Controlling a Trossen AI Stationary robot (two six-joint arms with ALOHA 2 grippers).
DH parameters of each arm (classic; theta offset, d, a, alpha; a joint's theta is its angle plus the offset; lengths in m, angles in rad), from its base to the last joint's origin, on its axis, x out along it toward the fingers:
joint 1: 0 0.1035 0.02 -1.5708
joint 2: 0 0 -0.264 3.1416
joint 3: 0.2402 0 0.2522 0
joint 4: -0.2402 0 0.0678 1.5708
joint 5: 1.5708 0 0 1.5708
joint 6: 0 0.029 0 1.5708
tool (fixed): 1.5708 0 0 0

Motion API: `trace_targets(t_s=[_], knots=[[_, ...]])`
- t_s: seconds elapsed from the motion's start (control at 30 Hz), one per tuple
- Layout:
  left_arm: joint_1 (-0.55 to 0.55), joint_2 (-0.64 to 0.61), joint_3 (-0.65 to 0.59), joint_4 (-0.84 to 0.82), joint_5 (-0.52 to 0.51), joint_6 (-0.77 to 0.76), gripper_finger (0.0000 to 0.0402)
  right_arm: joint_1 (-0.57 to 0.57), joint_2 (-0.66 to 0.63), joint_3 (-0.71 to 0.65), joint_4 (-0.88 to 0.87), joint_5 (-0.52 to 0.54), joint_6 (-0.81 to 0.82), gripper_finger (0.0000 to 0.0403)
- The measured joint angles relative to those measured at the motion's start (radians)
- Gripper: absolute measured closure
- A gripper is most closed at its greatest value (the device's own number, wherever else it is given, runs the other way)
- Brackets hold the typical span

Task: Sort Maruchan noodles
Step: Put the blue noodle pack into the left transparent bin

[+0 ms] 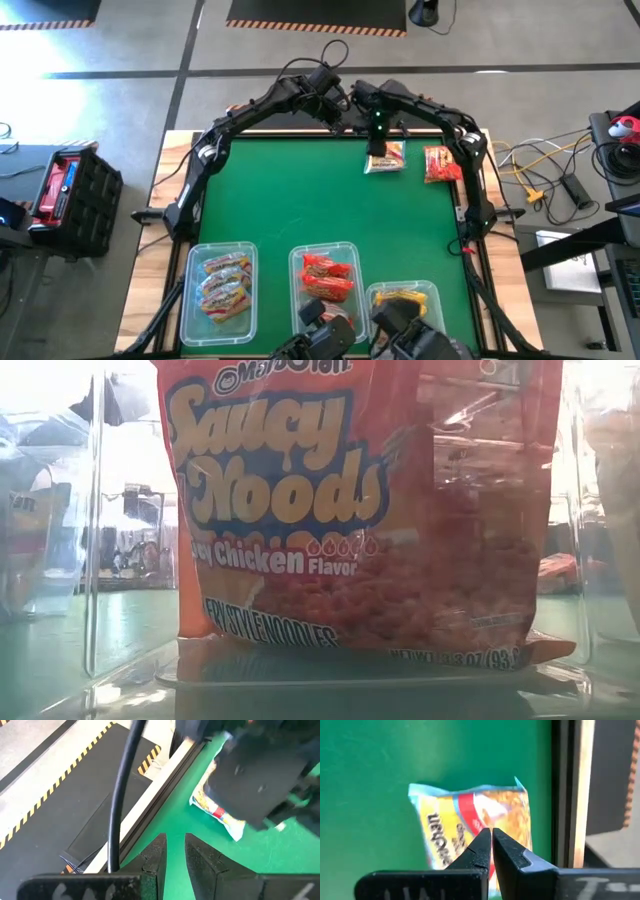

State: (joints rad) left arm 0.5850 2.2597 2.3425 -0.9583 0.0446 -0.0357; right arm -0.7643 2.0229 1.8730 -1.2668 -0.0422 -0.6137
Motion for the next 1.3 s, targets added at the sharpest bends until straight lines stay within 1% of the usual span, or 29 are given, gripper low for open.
trace_targets(t_s=[0.1, 0.23, 0.3, 0.33, 0.4, 0.5, 0.6, 0.67, 0.7, 0.8, 0.87, 1.0, 1.13, 1.2, 1.3], knots=[[0.0, 0.0, 0.0, 0.004, 0.0, 0.0, 0.035, -0.025, -0.001, 0.046, -0.045, 0.019, 0.096, 0.0394], [0.0, 0.0, 0.0, 0.007, 0.0, -0.011, 0.035, -0.088, -0.001, 0.05, -0.154, 0.161, 0.269, 0.0394], [-0.001, 0.0, 0.0, 0.004, 0.001, -0.011, 0.035, -0.131, 0.0, 0.036, -0.244, 0.203, 0.359, 0.0394], [0.0, -0.001, 0.0, -0.009, 0.0, -0.011, 0.035, -0.153, 0.0, 0.029, -0.29, 0.198, 0.401, 0.0394], [-0.001, -0.001, 0.0, -0.004, 0.0, -0.011, 0.035, -0.193, -0.003, 0.008, -0.307, 0.166, 0.457, 0.0394], [0.0, -0.001, 0.0, 0.0, 0.0, -0.011, 0.035, -0.216, -0.013, -0.036, -0.286, 0.069, 0.523, 0.0394], [0.0, -0.001, 0.0, 0.003, 0.0, -0.007, 0.035, -0.21, -0.012, -0.086, -0.264, 0.041, 0.537, 0.0394], [0.0, -0.001, 0.0, 0.007, 0.0, -0.002, 0.035, -0.194, -0.012, -0.108, -0.249, 0.064, 0.55, 0.0394], [0.0, -0.001, 0.0, 0.007, 0.0, -0.001, 0.035, -0.191, -0.013, -0.111, -0.233, 0.057, 0.55, 0.0393], [0.0, -0.001, 0.0, 0.007, 0.0, 0.0, 0.035, -0.176, -0.022, -0.105, -0.213, -0.046, 0.529, 0.0388], [0.0, -0.001, 0.0, 0.007, 0.0, 0.0, 0.035, -0.171, -0.022, -0.096, -0.188, -0.084, 0.515, 0.0378], [0.0, -0.001, 0.0, 0.005, 0.0, 0.004, 0.035, -0.17, -0.021, -0.062, -0.189, -0.089, 0.496, 0.0342], [0.0, -0.001, 0.0, -0.004, 0.001, 0.012, 0.035, -0.17, -0.021, 0.0, -0.197, -0.089, 0.457, 0.0303], [0.0, -0.001, 0.0, -0.005, 0.001, 0.012, 0.035, -0.17, -0.021, 0.042, -0.194, -0.089, 0.446, 0.0291], [0.0, -0.001, 0.0, -0.004, 0.001, 0.012, 0.035, -0.166, -0.022, 0.097, -0.162, -0.104, 0.453, 0.0284]])
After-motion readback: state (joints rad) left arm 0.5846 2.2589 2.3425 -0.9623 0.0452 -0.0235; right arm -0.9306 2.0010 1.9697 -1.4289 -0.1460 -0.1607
